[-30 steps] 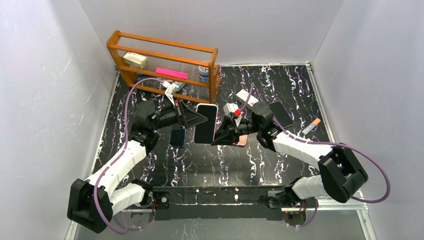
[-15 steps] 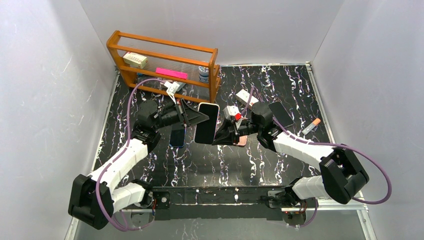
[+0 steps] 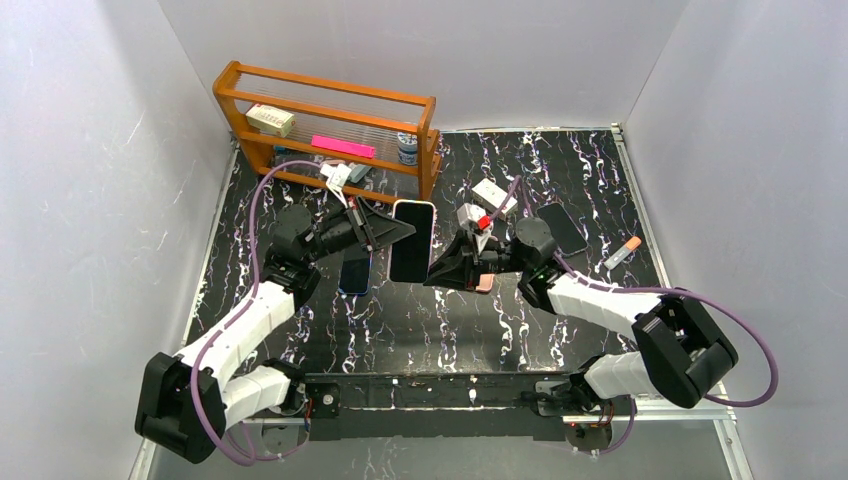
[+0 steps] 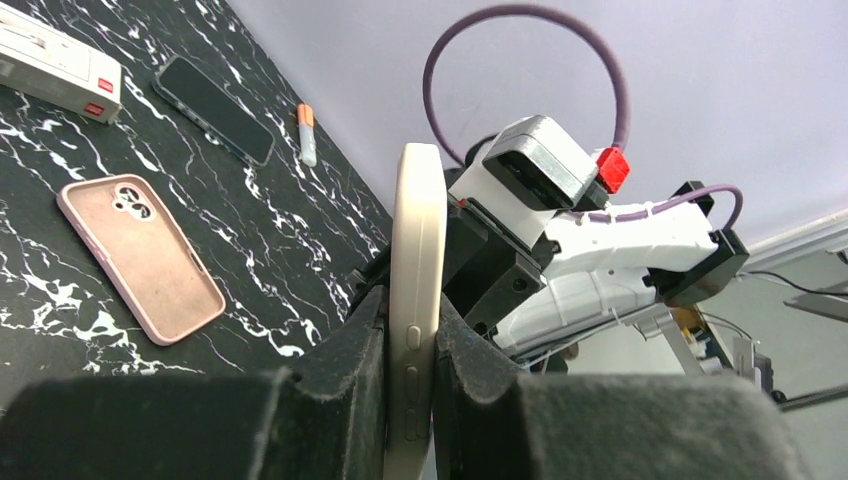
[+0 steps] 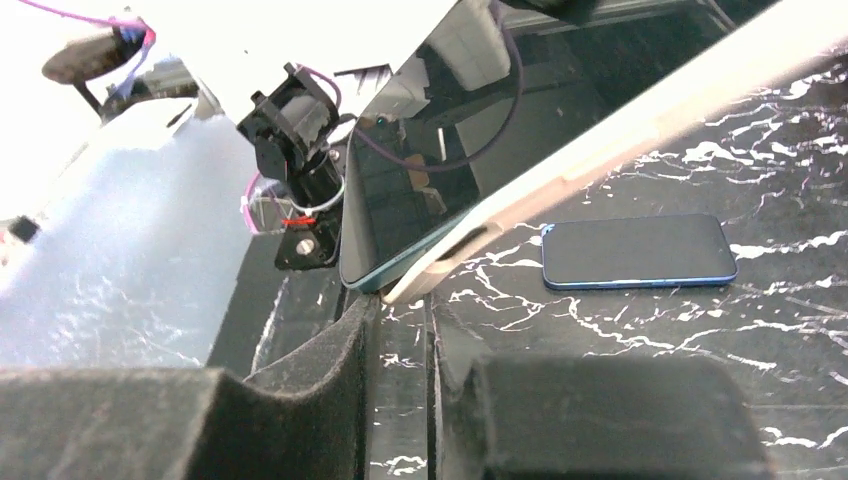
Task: Take the phone out of the phone case
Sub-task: Remove the phone case from the phone.
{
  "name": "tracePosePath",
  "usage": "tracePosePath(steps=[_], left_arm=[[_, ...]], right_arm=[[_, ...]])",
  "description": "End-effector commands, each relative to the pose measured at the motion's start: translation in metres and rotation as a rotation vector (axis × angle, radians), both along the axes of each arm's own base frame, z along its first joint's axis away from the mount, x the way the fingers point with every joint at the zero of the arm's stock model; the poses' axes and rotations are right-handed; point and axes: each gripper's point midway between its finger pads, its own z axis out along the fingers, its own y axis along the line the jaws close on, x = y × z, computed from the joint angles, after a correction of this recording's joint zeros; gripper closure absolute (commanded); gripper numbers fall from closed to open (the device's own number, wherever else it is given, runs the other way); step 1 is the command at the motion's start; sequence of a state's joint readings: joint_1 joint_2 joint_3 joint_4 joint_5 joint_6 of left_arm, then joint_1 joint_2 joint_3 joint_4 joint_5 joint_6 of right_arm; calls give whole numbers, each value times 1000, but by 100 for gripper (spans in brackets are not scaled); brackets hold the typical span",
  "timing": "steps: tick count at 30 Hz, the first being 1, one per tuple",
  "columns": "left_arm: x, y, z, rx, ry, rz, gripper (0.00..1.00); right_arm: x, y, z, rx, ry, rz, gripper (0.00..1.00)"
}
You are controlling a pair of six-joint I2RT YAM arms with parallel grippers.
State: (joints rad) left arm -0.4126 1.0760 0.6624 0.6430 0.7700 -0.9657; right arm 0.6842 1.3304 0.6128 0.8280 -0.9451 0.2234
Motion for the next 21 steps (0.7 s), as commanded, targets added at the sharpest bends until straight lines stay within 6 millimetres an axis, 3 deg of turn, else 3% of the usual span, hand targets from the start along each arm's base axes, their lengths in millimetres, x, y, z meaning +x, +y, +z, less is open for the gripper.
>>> tracePosePath(steps=[1,7,21], left_arm=[[-28,-4,15,-63,29,-67,100],[-34,-9,14,-93,46,-59,100],[-45,-20,2,-133,85,-51,100]], right_arm=[[41,-5,64,260,15,-247,84],[39,-8,83,364,134,-241,75],[51,-11,105,496,298,-263,72]])
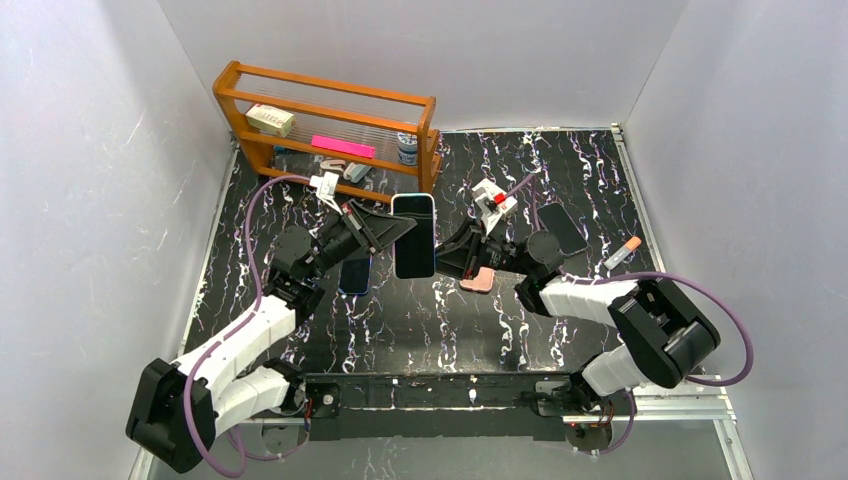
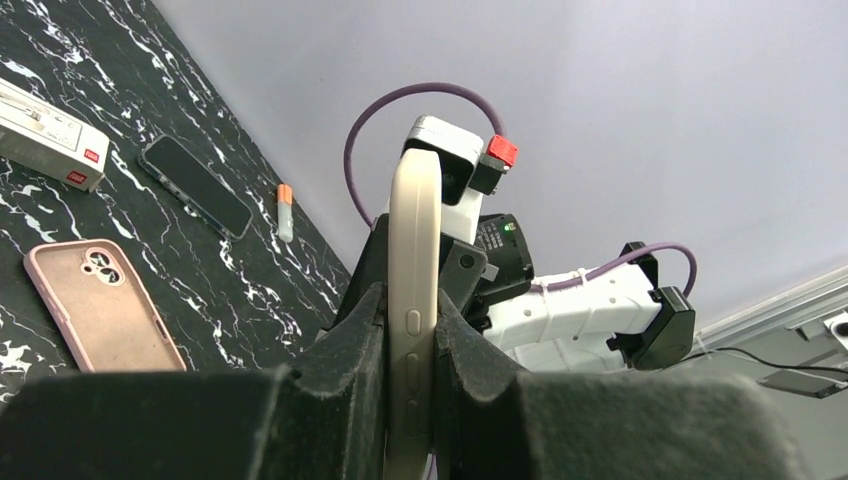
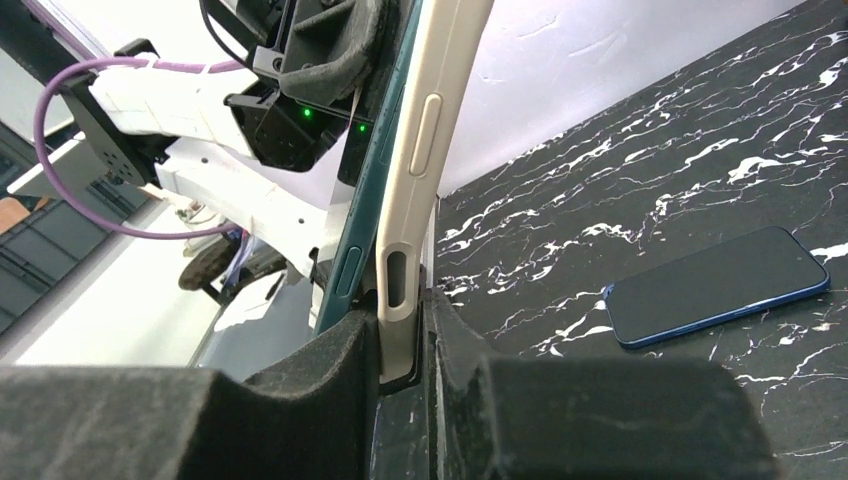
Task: Take the phone out of the phone case
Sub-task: Remove the phone case from the phone.
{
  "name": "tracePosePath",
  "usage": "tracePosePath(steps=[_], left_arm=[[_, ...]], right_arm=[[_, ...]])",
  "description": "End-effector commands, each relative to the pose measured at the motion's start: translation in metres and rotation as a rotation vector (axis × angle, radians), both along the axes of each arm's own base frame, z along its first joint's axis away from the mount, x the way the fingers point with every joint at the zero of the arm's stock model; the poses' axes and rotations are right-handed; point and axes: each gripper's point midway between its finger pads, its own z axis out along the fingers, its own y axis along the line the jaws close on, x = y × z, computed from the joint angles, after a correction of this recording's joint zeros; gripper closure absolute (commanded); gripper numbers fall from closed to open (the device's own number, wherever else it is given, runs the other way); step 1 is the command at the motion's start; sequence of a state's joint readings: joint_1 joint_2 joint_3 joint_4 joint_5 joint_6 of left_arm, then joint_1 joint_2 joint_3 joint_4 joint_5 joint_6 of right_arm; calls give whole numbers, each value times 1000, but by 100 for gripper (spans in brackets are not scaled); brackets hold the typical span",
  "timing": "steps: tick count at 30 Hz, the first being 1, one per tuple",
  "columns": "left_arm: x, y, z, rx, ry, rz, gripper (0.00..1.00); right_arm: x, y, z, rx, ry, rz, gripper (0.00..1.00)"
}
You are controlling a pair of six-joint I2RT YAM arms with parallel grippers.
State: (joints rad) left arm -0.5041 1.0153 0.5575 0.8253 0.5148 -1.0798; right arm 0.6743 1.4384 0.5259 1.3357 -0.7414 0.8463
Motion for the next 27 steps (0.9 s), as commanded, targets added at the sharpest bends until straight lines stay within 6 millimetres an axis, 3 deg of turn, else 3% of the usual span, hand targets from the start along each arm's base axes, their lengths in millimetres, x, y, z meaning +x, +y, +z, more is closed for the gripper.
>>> tracePosePath(steps=[1,9,15,18,22,27], left_arm=[[-45,-18,-18,10,83,-196,100],[-31,-23,-43,59,122,-160,98],[-6,-22,-64,239,113,-61,66],[10,-10,-72,377,93,34,49],[23,4,-79,505,93,122,38],[32,21,-76,603,77,210,32]], right_arm=[[35,-11,75,252,-97,-195,72],[29,-6,72,264,-54,-122,78],[30,-9,52,206,7,-145,97],[33,-10,37,158,51,-168,99],[37,-11,17,93,123,-202,99],[53,-13,-15,-45,249,-305,99]])
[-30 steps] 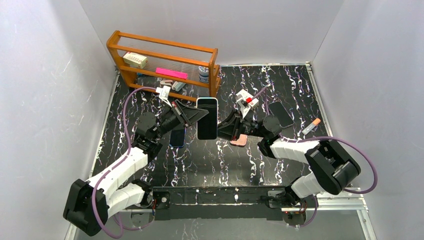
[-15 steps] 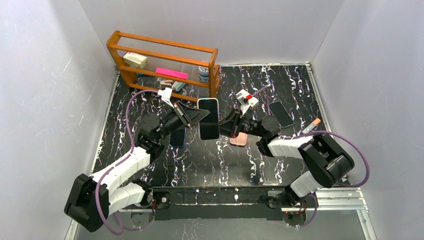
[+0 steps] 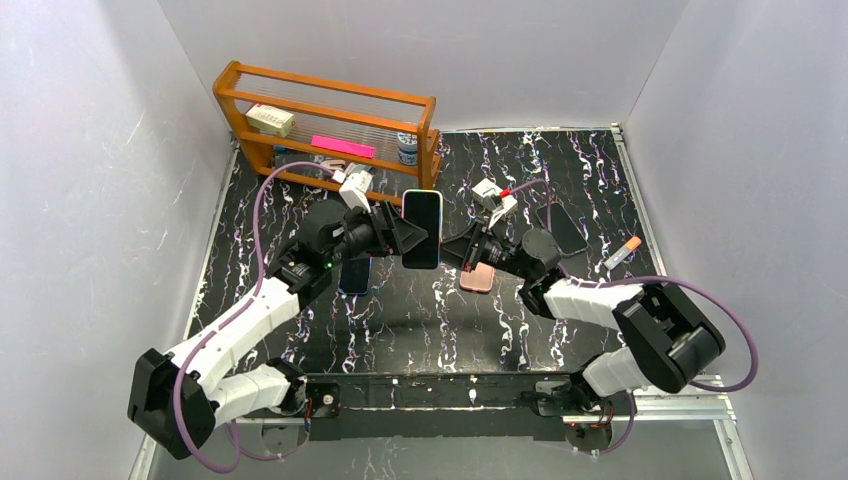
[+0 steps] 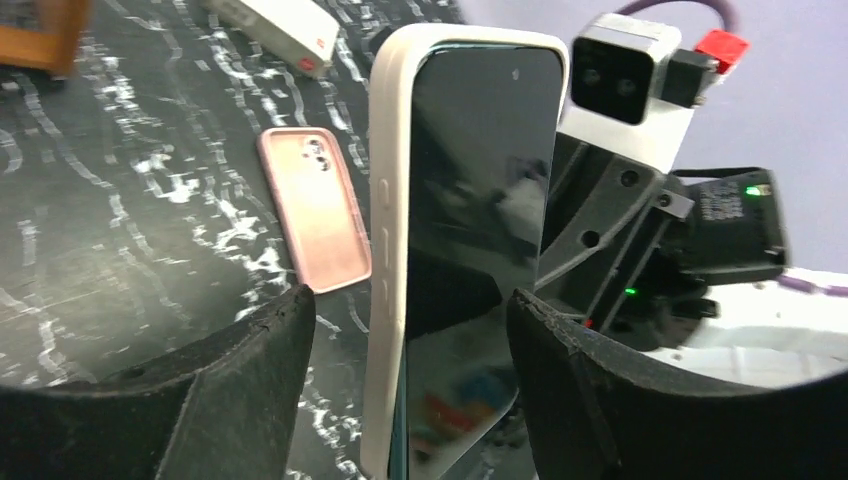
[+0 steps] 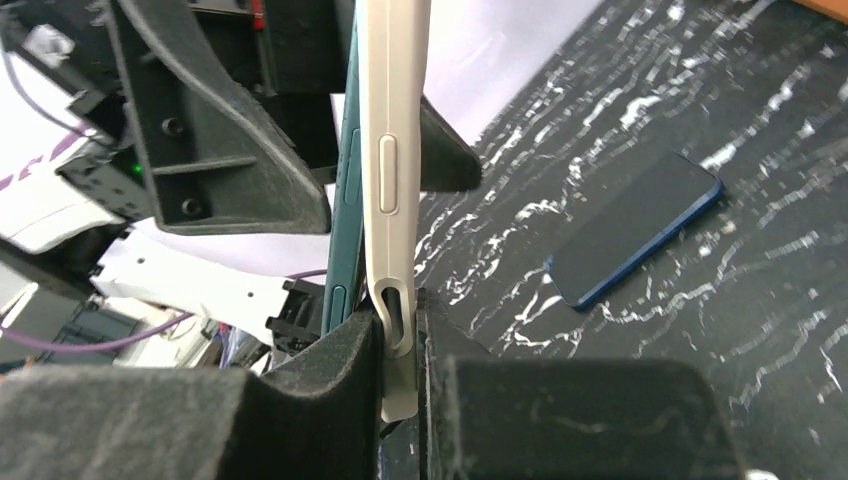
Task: Take the phone out of the phone case
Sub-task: Remove the phone case from the phone.
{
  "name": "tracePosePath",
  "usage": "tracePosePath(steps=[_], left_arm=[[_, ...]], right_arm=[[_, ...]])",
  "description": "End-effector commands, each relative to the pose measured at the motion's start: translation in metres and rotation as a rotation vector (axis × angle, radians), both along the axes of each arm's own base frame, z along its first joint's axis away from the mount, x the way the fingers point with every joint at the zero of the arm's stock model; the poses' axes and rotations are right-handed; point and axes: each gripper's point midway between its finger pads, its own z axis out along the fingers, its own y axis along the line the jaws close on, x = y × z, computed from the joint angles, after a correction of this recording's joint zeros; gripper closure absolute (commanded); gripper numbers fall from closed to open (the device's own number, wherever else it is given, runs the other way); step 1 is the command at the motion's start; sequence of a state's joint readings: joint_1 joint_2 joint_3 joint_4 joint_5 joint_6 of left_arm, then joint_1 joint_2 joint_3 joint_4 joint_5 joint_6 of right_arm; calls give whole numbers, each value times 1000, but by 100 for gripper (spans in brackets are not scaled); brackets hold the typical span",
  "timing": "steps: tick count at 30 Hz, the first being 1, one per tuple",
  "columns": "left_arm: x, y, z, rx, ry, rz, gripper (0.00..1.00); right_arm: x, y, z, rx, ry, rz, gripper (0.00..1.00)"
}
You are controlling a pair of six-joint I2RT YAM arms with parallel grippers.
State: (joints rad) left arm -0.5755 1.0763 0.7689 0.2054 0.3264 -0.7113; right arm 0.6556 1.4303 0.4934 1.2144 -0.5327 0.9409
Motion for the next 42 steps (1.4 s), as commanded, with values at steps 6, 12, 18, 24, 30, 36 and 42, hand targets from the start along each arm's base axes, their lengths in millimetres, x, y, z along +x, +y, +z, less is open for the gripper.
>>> tracePosePath(steps=[6,12,18,24,30,36,42], left_arm=[[4,30,-7,292,-78,88,27],[-8,12,-9,539,-209,76,24],[-18,-9,-20,711,-289,53,24],[-21,-22,-33,847,-350,57,29],[-24,-34,-48,926,-376,11,37],[-24,-39,-61,1020,-409,13,42],[-20,-38,-74,1089,-411,25,46]], right_arm=[[34,-16,-28,-190,220,-235,99],[35,-20,-46,-256,361,-286,99],[36,-24,-57,-291,463,-322,99],[33,-22,-57,-286,512,-315,99],[30,-21,-58,-280,542,-300,99],[28,-20,-58,-271,565,-295,99],[26,-18,-56,-259,573,-279,99]])
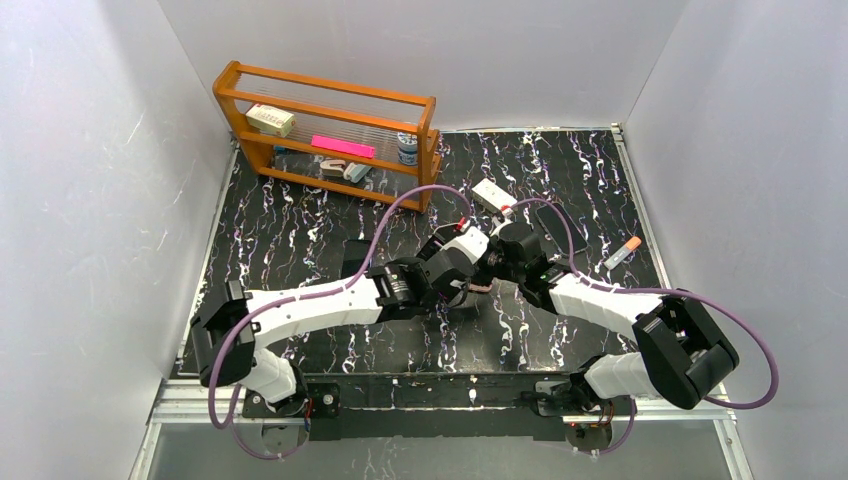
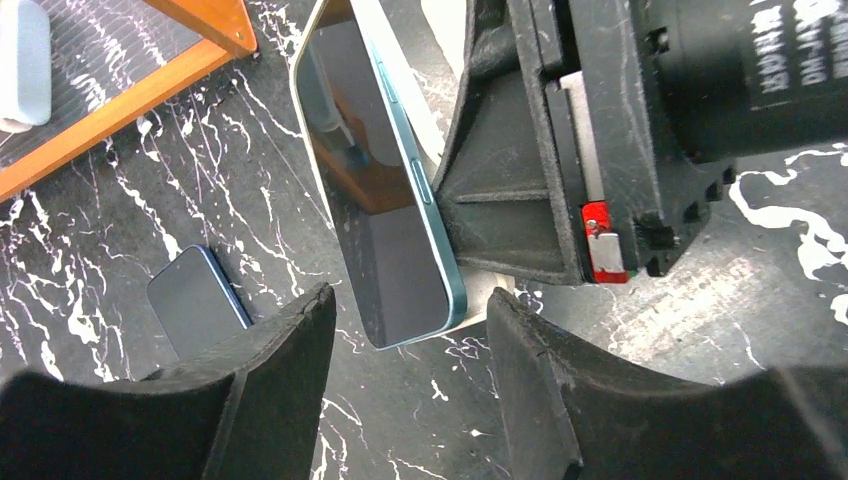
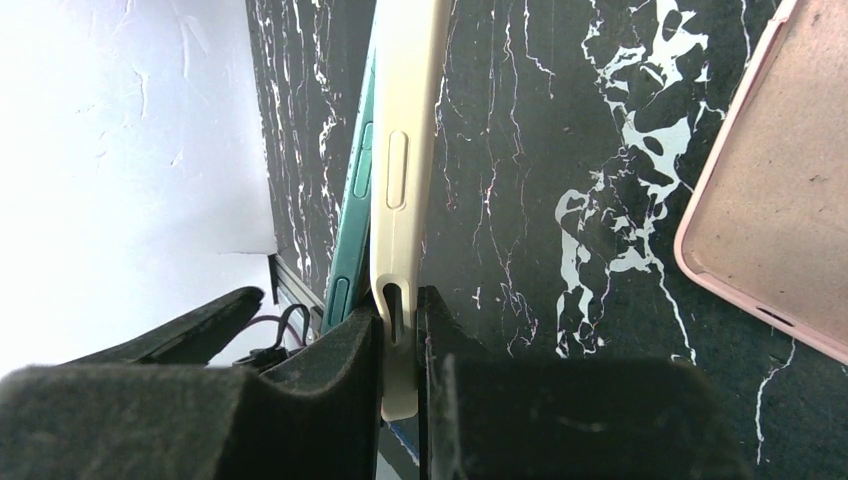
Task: Take the phone out of the phone case
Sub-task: Remove the phone case from the phone.
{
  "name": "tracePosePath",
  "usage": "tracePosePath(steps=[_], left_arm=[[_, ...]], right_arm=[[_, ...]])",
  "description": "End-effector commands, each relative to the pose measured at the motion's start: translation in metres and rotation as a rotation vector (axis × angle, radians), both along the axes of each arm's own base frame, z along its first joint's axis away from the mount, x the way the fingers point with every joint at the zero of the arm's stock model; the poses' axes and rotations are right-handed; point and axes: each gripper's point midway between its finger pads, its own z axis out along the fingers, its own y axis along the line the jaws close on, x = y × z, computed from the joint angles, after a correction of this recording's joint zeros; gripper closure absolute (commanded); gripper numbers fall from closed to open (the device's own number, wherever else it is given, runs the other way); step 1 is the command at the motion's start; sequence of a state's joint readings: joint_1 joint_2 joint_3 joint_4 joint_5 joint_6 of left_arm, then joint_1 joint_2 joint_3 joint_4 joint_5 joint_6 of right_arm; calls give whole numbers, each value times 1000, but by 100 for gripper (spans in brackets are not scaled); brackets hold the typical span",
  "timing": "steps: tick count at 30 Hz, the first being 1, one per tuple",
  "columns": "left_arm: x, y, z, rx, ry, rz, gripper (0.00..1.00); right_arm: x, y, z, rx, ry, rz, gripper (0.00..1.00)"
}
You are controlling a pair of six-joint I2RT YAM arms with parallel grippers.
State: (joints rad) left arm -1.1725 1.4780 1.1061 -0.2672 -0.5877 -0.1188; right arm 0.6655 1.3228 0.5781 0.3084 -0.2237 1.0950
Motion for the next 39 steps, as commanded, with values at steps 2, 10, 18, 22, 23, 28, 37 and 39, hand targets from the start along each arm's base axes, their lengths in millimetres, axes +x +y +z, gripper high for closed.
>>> tracePosePath(steps=[2,10,18,22,23,28,37,39], left_arm=[[12,7,9,58,-73,58,49],[21,10,1,131,-108,90,60],[24,6,-28,201,-94,90,62],[26,7,-31,216,-101,103,80],[26,6,-30,206,-98,100,85],[18,3,-22,155,-87,76,100],[-14,-7,6,49,-106,16,100],[-22,-8,10,30,-102,8,100]], right_arm=[[9,17,57,135,-114,25,99],[4,21,59,154,-106,52,99],[0,25,68,192,-106,72,99],[1,24,70,194,-112,62,99],[1,23,69,192,-113,55,99],[5,20,64,185,-107,24,99],[20,16,43,137,-70,-62,99],[24,14,38,122,-70,-87,99]])
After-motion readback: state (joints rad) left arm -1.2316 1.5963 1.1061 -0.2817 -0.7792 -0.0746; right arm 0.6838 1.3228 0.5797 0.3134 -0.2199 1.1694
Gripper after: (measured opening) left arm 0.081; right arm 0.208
